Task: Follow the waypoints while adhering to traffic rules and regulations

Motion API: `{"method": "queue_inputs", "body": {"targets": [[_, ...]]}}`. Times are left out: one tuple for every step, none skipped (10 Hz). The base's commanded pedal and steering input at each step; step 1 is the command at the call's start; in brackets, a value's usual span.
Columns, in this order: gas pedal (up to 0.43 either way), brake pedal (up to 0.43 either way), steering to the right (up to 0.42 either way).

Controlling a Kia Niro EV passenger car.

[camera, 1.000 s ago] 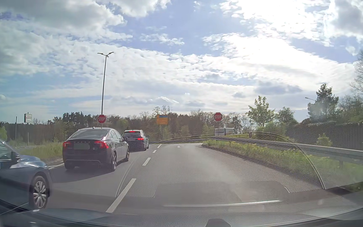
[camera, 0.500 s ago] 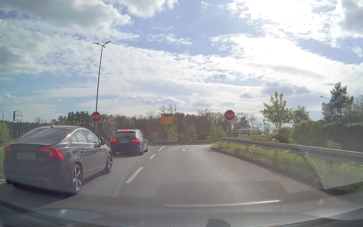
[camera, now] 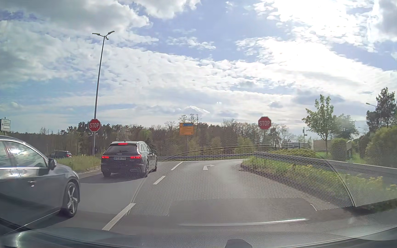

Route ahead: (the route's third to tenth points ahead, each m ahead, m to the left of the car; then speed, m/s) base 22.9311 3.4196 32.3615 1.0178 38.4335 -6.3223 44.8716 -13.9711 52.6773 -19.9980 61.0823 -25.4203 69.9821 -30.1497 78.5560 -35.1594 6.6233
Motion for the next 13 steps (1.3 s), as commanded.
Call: {"method": "queue_inputs", "body": {"targets": [[0.0, 0.0, -0.027], [0.0, 0.0, -0.024], [0.0, 0.0, -0.023], [0.0, 0.0, -0.02], [0.0, 0.0, -0.019], [0.0, 0.0, -0.018], [0.0, 0.0, -0.018], [0.0, 0.0, -0.017], [0.0, 0.037, -0.015], [0.0, 0.061, -0.01], [0.0, 0.079, -0.004], [0.0, 0.098, 0.001], [0.0, 0.116, 0.005]]}}
